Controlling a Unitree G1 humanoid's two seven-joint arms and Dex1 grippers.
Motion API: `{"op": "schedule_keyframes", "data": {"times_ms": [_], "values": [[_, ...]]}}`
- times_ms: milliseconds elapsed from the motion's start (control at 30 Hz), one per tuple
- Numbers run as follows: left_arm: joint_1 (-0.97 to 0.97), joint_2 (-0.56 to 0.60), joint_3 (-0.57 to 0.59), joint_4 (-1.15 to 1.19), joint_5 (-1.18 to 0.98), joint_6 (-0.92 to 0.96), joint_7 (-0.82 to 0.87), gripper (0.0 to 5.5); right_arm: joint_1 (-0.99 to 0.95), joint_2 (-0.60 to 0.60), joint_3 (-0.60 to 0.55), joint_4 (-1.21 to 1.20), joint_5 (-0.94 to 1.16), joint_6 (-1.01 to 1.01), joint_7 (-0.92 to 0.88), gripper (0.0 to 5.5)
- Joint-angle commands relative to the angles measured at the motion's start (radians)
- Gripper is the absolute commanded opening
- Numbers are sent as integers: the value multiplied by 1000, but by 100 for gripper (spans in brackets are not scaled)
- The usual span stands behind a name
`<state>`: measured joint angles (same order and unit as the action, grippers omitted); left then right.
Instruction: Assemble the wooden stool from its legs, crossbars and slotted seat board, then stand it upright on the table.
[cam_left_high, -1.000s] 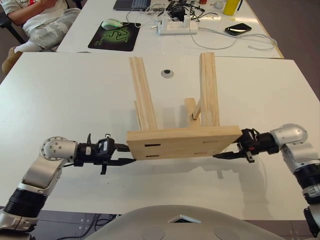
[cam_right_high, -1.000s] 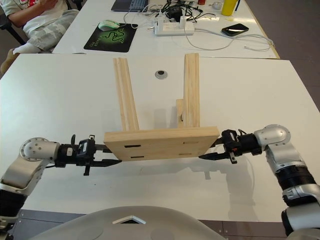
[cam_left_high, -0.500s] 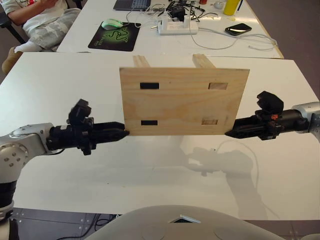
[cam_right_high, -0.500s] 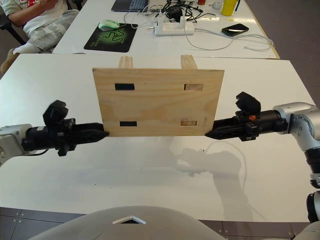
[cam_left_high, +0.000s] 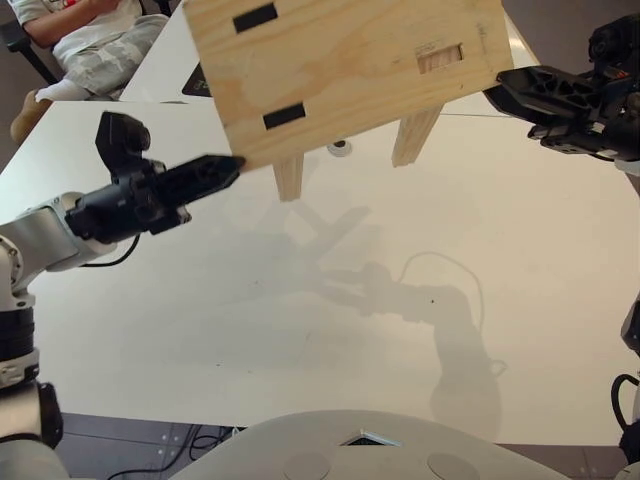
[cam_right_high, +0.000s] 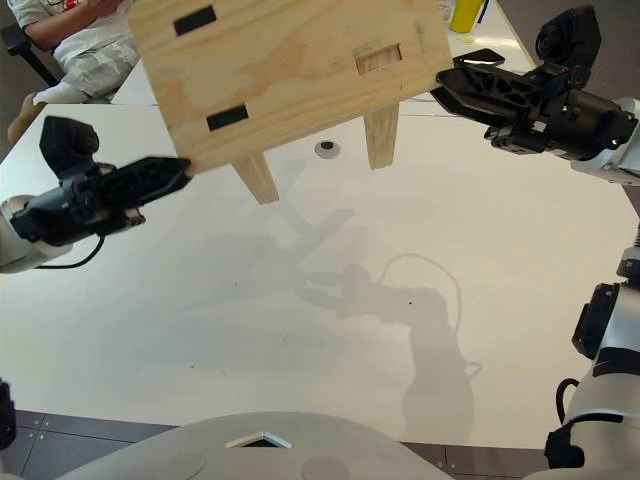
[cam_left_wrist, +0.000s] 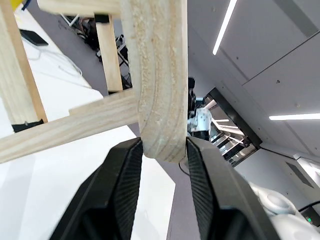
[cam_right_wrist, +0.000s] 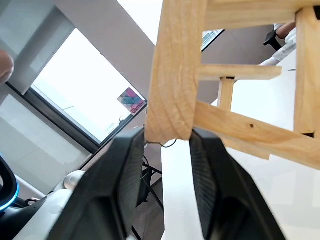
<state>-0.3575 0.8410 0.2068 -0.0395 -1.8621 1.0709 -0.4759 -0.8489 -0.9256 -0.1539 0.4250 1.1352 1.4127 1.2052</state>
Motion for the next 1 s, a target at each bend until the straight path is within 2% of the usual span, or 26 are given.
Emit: {"op": "schedule_keyframes", "data": {"times_ms": [33,133,333,467,600,700,767,867,967,1000], "values": [[-335,-173,60,12,-110,45,103,134,17,74,-18,-90,41,110,-56,132],[-361,-214,105,-2,-110,77,144,134,-10,69,-64,-70,49,171,-90,132],[-225,-277,178,-113,-110,100,161,134,-25,61,-127,-59,167,201,-221,132],[-62,-222,164,-245,-110,79,100,134,2,46,-138,-93,257,201,-289,131],[174,-181,162,-404,-110,-11,50,134,111,-48,-103,-161,419,201,-306,131],[341,-168,149,-522,-110,-123,16,134,282,-214,-69,-262,626,202,-277,131],[439,-195,96,-651,-110,-285,73,134,383,-324,-62,-314,752,201,-257,131],[500,-283,-139,-940,-110,-706,371,134,489,-465,-59,-359,834,201,-184,131],[356,-456,-275,-1008,-110,-884,630,134,559,-580,-57,-382,837,200,-68,131],[349,-467,-297,-1008,-110,-887,642,134,577,-606,-56,-389,837,201,-37,131]]}}
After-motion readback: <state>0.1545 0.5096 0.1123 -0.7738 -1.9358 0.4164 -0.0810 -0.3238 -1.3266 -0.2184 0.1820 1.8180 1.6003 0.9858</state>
